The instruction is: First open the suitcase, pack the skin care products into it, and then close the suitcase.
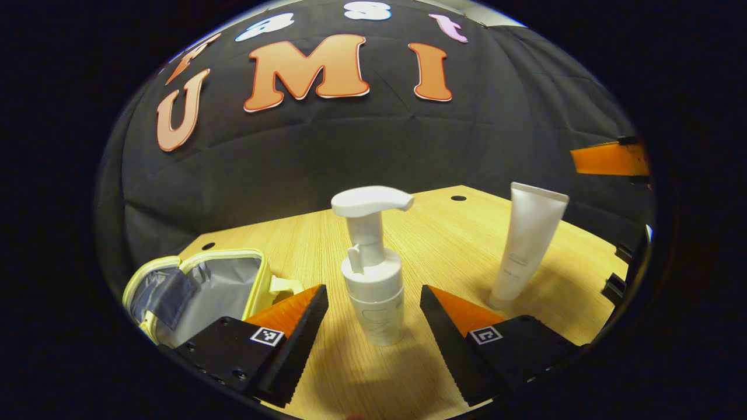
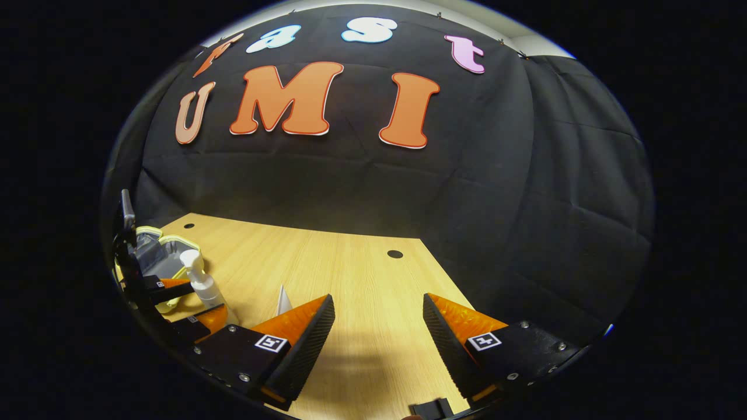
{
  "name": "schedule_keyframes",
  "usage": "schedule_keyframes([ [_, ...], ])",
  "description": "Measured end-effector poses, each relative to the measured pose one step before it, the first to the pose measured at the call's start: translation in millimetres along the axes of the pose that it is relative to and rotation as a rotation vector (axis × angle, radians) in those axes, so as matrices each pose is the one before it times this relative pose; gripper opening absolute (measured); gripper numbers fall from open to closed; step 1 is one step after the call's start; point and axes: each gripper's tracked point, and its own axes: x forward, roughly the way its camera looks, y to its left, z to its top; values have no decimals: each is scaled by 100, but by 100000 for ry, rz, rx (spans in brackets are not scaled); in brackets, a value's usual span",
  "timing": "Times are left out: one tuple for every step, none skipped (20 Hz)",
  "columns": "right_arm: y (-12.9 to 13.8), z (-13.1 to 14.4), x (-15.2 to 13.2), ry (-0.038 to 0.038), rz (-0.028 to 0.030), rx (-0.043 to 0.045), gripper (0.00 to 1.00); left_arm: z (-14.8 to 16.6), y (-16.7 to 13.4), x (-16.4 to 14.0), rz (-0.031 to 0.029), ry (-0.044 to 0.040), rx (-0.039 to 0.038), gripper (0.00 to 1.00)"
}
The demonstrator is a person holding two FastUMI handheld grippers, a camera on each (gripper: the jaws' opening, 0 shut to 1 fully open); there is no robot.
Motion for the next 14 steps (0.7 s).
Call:
schedule_keyframes([
  [-24, -337, 37, 836, -11, -47, 96, -736, -80, 766, -2, 2217, -1585, 100],
  [4, -390, -83, 823, 324, 287, 97, -687, -406, 465, -1265, 1948, -2834, 100],
  [96, -392, -96, 804, 759, 532, 97, -211, -37, 1465, 1580, -748, -3910, 87],
  [354, -323, -95, 783, 1271, 407, 97, 701, -271, 17, -325, -1024, 197, 74],
  [405, -421, -81, 842, 1382, 311, 97, -54, -309, -678, 223, 1943, 525, 60],
  [641, -263, -213, 421, 2134, 461, 97, -131, 99, -19, 437, 1932, -1223, 59],
  [897, -89, -231, -287, 3230, 825, 97, 224, -29, -447, -989, 1021, -1549, 59],
  [1257, -171, -213, 107, 4710, 857, 97, 640, -14, -533, -1039, -314, -1415, 59],
  [1309, -481, 8, 893, 4376, 734, 97, 893, 46, -687, -548, -739, -417, 59],
  [1168, -584, 78, 1720, 3629, 410, 97, 784, 191, -959, 209, -262, 350, 59],
  [894, -645, 394, 1963, 2067, -205, 97, 712, 358, -1311, 531, -471, 18, 58],
  [496, -439, 450, 1437, 1461, -217, 97, 761, 202, -1089, -367, -559, -103, 59],
  [564, -352, 405, 1493, 1046, 186, 97, 631, 288, -1048, -95, -197, -620, 59],
  [421, -274, 432, 1113, 944, 296, 97, 675, 441, -1017, -504, -297, -141, 59],
])
